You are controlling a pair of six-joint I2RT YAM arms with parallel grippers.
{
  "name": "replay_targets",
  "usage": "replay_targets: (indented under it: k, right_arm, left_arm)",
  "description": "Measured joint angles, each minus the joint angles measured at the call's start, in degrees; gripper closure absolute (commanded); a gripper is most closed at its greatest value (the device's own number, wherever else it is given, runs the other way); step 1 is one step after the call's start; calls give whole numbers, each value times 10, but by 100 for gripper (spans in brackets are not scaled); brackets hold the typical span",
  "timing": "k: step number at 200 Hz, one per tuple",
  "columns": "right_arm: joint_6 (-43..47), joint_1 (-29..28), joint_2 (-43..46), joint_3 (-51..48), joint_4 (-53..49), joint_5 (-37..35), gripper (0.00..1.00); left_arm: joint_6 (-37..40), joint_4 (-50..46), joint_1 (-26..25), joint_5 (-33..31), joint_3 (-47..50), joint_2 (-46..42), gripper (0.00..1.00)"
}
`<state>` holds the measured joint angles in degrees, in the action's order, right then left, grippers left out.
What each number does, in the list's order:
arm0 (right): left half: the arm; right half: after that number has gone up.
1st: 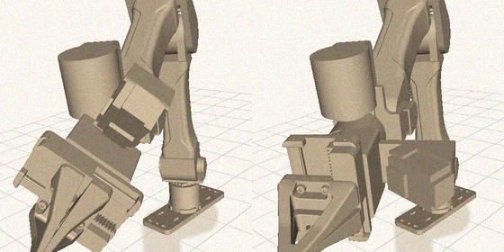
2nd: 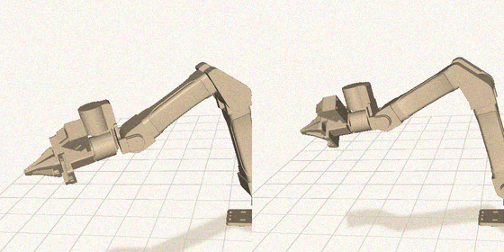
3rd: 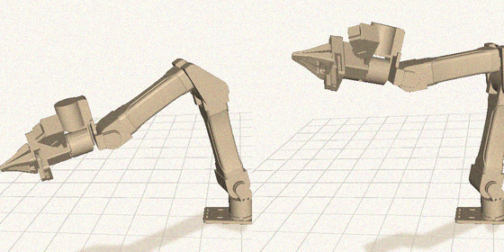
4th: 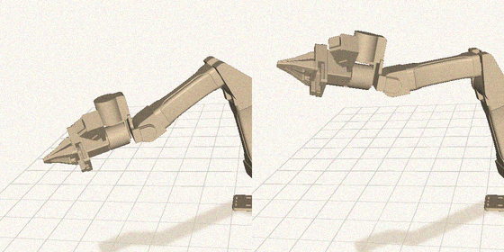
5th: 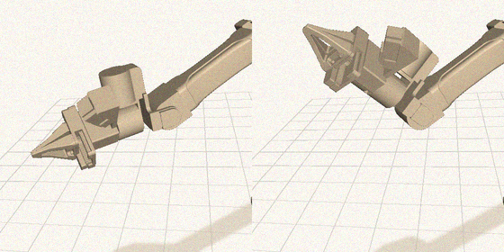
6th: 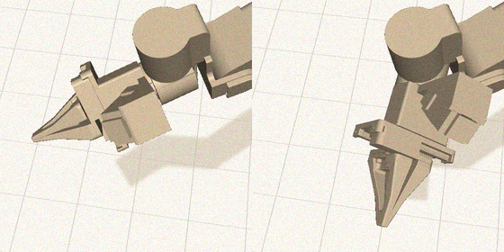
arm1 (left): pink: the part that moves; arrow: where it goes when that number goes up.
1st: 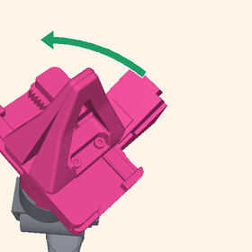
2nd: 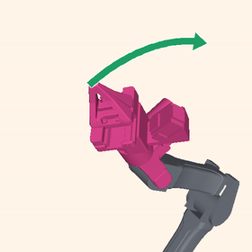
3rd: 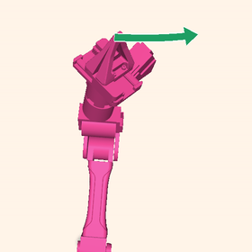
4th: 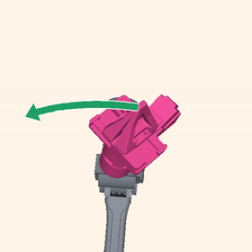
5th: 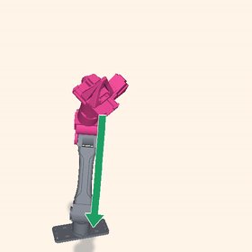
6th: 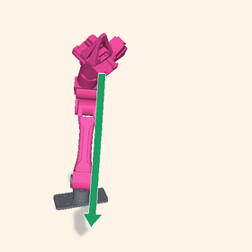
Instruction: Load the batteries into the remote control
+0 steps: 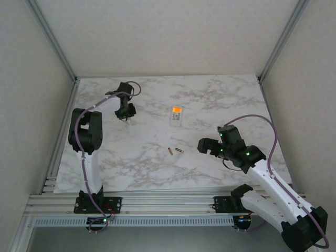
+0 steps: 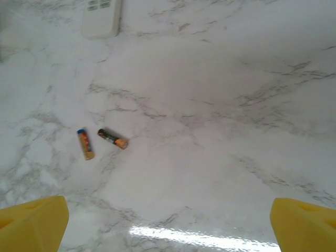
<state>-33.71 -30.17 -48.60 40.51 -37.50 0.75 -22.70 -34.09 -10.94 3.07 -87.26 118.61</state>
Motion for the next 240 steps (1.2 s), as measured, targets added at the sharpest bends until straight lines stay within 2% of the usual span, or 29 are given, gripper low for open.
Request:
replay_targets:
  k: [22, 49, 79, 99, 125, 151, 174, 223, 240]
  right_arm:
    - [8, -23, -1, 0, 50, 13, 1]
    - [56, -119, -37, 21, 148, -12, 1]
    - [198, -237, -130, 62, 299, -89, 1]
    - [326, -273, -197, 61, 423, -136, 2]
    - [471, -276, -280, 54, 548, -174, 16]
    - [554, -276, -328, 55, 616, -201, 30]
    - [587, -276, -349, 63, 655, -216, 47]
    - [621, -276, -407, 107, 699, -249, 64]
    - [628, -276, -422, 119, 702, -254, 73]
  left_arm:
    - [-30, 0, -30, 8, 40, -69, 84]
    - [-90, 0, -87, 3, 54, -144, 84]
    - [-170, 2, -156, 2, 54, -192, 83]
    - [-217, 2, -186, 4, 54, -210, 83]
    - [-265, 2, -197, 10, 57, -241, 83]
    - [-296, 4, -197, 11, 58, -270, 83]
    - [-319, 5, -197, 17, 63, -286, 83]
    - [-356, 9, -197, 32, 67, -290, 82]
    - [-364, 12, -197, 38, 68, -292, 80]
